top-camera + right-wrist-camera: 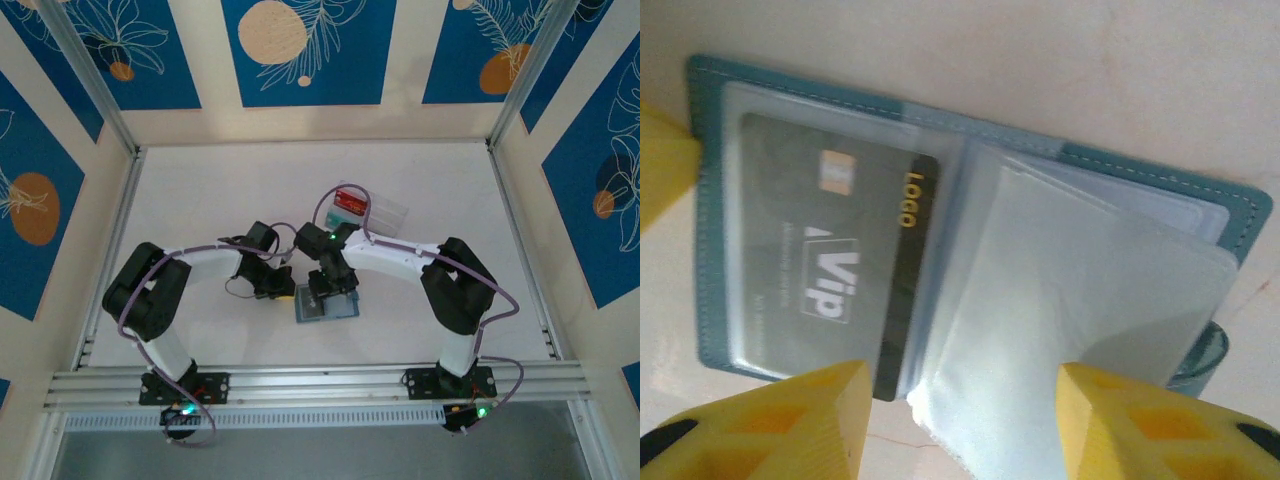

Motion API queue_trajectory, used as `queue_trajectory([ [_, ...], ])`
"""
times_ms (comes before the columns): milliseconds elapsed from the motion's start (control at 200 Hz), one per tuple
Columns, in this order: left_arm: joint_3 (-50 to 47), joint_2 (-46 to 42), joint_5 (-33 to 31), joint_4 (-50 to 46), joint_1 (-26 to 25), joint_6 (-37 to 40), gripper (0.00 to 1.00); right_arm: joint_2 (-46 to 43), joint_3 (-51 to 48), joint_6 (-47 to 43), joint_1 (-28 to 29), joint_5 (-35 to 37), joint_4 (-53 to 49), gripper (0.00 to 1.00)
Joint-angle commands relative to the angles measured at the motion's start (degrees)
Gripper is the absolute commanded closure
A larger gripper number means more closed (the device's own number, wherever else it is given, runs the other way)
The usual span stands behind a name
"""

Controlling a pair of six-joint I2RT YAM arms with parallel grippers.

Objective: Put the credit cards into the card holder
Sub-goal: Flip over the card slot in the card holder.

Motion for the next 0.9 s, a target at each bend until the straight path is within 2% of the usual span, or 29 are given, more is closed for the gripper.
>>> queue_trajectory([
  [0,-0.8,1.4,-0.4,0.3,0.2,-0.5,0.95,-1.5,-1.3,1.2,-0.5,1.2,-0.9,0.47],
  [210,-1.1,1.3,-0.5,0.2,0.3,-0.3,0.95,-4.9,-3.6,2.0,-0.9,1.0,-1.6,0.44],
  [370,-0.9,1.7,-0.2,0.4,0.3,-0.4,0.95,-4.7,-4.5,1.2,-1.9,-1.8,0.8,0.45],
  [610,-1.0,1.3,-0.4,0.1,0.3,-0.3,0.95,-4.3,-2.9,0.4,-2.1,-6.0,4.0,0.59],
  [730,-1.0,0.9,-0.2,0.2,0.2,-0.6,0.95,-4.5,-3.4,0.4,-2.5,-9.9,6.7,0.73],
  [790,-0.9,0.9,0.1,0.3,0.3,-0.6,0.95,-4.9,-3.8,0.4,-2.5,-12.4,8.7,0.73],
  [895,-0.9,0.8,2.0,1.4,0.4,-1.7,0.95,-5.2,-5.2,1.1,-3.0,-17.4,13.0,0.67],
])
